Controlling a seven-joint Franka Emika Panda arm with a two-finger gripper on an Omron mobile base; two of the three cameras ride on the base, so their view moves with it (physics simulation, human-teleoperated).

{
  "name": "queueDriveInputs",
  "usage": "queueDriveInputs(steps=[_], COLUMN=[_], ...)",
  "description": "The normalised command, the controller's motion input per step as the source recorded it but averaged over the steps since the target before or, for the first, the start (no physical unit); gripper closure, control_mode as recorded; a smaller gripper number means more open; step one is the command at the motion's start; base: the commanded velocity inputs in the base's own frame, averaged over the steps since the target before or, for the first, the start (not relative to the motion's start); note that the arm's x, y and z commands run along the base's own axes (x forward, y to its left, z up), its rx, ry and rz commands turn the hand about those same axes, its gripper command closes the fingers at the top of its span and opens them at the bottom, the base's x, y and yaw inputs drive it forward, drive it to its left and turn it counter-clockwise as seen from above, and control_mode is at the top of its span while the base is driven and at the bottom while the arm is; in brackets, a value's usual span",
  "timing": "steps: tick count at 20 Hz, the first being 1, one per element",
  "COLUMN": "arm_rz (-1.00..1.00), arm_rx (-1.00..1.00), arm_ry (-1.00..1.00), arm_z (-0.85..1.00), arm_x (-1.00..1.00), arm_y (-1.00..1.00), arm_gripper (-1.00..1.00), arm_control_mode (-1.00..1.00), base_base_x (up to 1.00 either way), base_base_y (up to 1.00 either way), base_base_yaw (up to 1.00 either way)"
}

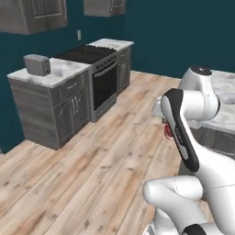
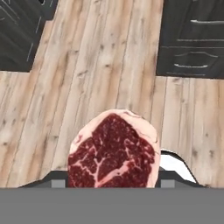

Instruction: Take the steak from the fridge and place it on the digital scale on the counter by the fridge. Wait a few seconds for a reading, then move it to the plate on the dining counter.

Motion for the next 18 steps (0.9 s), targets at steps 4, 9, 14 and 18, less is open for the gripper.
queueDriveInputs(steps=[4,9,14,18], arm_rz=[0.00,0.00,0.00,0.00], arm_rx=[0.00,0.00,0.00,0.00], arm_ry=[0.00,0.00,0.00,0.00], arm_z=[0.00,0.00,0.00,0.00], arm_x=[0.00,0.00,0.00,0.00], arm_y=[0.00,0.00,0.00,0.00], arm_gripper=[1.00,1.00,1.00,1.00], arm_control_mode=[1.00,1.00,1.00,1.00], base_base_x=[0.98,1.00,1.00,1.00], base_base_y=[0.86,0.61,0.36,0.11], base_base_yaw=[-0.46,-0.43,-0.41,-0.36])
